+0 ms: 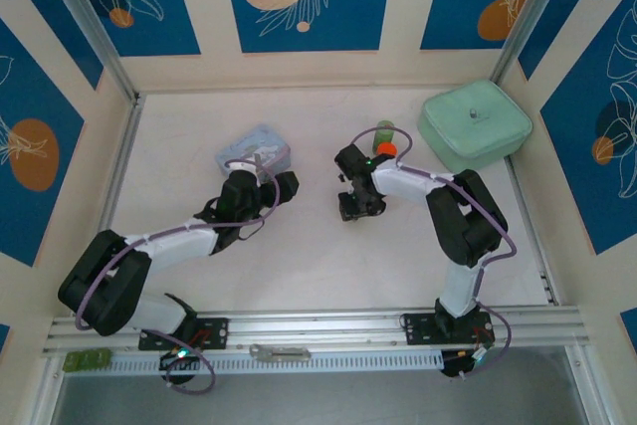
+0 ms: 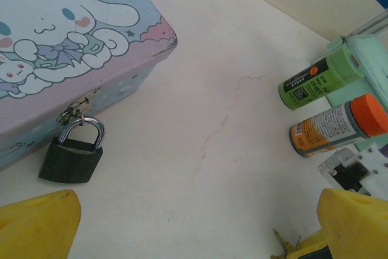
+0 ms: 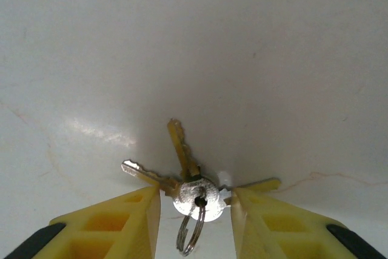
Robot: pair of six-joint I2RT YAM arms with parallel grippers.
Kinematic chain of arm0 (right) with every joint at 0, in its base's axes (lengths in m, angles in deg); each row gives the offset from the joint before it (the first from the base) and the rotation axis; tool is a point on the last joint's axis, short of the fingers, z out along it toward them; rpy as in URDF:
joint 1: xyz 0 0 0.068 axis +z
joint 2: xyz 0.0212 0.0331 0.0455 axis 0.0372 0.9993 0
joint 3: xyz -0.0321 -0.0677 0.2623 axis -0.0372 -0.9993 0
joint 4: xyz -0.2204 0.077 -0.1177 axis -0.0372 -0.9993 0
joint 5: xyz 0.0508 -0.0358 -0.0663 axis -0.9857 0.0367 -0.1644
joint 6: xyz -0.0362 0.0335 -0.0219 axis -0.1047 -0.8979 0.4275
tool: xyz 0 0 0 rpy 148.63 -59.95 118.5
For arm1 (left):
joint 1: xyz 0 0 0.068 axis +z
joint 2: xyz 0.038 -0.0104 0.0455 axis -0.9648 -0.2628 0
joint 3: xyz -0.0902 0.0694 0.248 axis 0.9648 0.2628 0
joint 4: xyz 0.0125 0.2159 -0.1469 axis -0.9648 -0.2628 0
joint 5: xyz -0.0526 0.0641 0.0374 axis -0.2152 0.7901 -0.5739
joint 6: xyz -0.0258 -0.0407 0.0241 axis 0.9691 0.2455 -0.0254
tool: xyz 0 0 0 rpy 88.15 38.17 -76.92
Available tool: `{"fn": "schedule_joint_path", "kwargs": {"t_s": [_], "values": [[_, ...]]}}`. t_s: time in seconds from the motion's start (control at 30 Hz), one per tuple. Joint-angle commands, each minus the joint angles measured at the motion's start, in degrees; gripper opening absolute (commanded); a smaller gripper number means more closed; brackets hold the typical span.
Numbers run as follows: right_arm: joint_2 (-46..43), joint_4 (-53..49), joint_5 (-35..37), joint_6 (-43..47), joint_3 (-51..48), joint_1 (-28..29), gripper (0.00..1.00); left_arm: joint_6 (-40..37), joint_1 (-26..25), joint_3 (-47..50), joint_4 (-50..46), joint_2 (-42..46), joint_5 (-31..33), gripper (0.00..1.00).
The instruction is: Unlock a padlock with a key
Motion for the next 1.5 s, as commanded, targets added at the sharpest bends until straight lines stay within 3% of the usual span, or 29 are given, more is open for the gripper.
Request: {"fn": "schedule_joint_path", "kwargs": {"t_s": [0.0, 0.13, 0.43, 0.6, 0.8, 1.1, 1.2, 1.47], "values": [[0.37, -1.01, -1.04, -1.98, -2.01, 0.72, 0.37, 0.70, -0.56, -0.20, 1.92, -0.62, 0.59, 0.99], [0.88, -0.63, 0.20, -3.17, -2.54, 0.69, 0.31, 1.00, -0.56, -1.02, 3.31, -2.15, 0.25, 0.99], [-0.95, 2.66, -2.05, -3.84, -3.93, -0.10, 0.01, 2.94, -0.56, -1.45, 4.43, -2.78, -1.73, 0.99], [-6.71, 9.33, -8.84, -1.18, -7.81, -2.03, 0.00, 5.41, -0.65, -1.46, 5.78, -2.03, -2.75, 0.99], [-14.42, 18.00, -22.97, 3.36, -11.85, -4.94, 0.00, 10.15, -1.26, -1.50, 13.62, -3.84, -6.35, 1.00], [-20.46, 29.34, -40.63, 2.36, -15.19, -9.50, 0.00, 13.85, -3.29, -4.58, 20.54, -7.59, -11.40, 0.91], [-20.55, 33.06, -45.63, 0.18, -15.52, -10.77, 0.00, 15.17, -4.22, -4.98, 24.11, -8.74, -13.01, 0.85], [-18.97, 39.31, -54.51, -5.72, -15.08, -14.15, 0.00, 17.13, -4.94, -4.36, 38.89, -13.19, -18.19, 0.55]]}}
